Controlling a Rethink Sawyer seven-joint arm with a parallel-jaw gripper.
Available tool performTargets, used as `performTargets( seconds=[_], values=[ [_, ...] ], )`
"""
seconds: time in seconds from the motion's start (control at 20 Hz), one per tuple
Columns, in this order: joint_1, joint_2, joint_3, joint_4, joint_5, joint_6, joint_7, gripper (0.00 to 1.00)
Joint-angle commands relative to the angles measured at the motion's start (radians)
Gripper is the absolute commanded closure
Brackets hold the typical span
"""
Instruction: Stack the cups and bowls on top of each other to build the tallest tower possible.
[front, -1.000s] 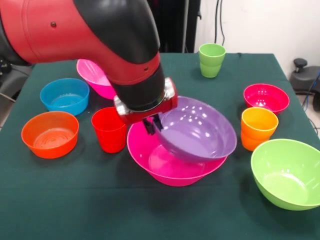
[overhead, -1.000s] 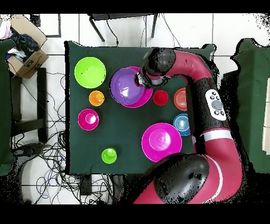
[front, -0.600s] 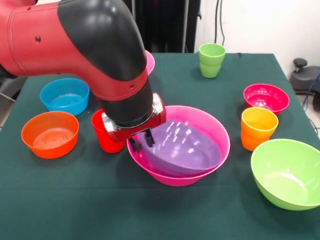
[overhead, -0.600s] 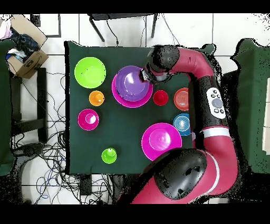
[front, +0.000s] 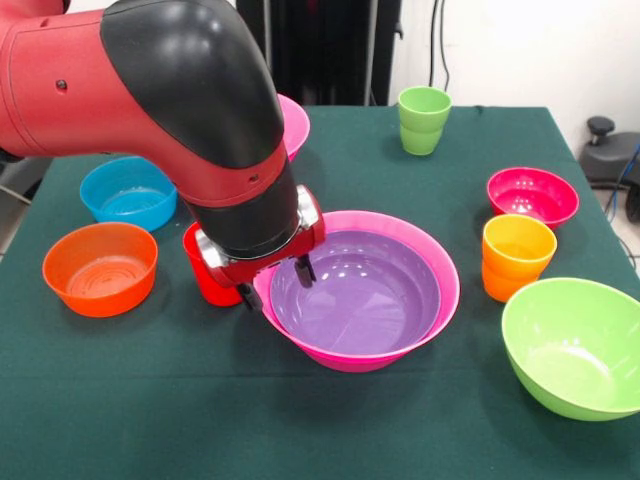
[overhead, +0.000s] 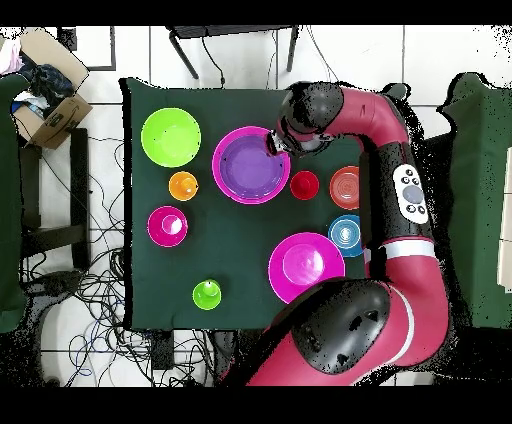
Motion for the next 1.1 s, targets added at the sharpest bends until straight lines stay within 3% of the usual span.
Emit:
performTargets(
  seconds=[0.05, 0.35, 0.5, 0.8, 1.1],
  values=[
    [0.026, -0.018, 0.003, -0.042, -0.07, 0.112, -0.313, 0.0],
    [0.028, -0.043, -0.002, -0.053, -0.089, 0.17, -0.346, 0.0],
    [0.01, -0.097, -0.006, -0.018, -0.1, 0.201, -0.396, 0.0],
    [-0.07, -0.31, -0.013, 0.244, -0.048, 0.102, -0.333, 0.0],
    [-0.164, -0.41, 0.021, 0.425, -0.033, 0.013, -0.316, 0.0]
  ],
)
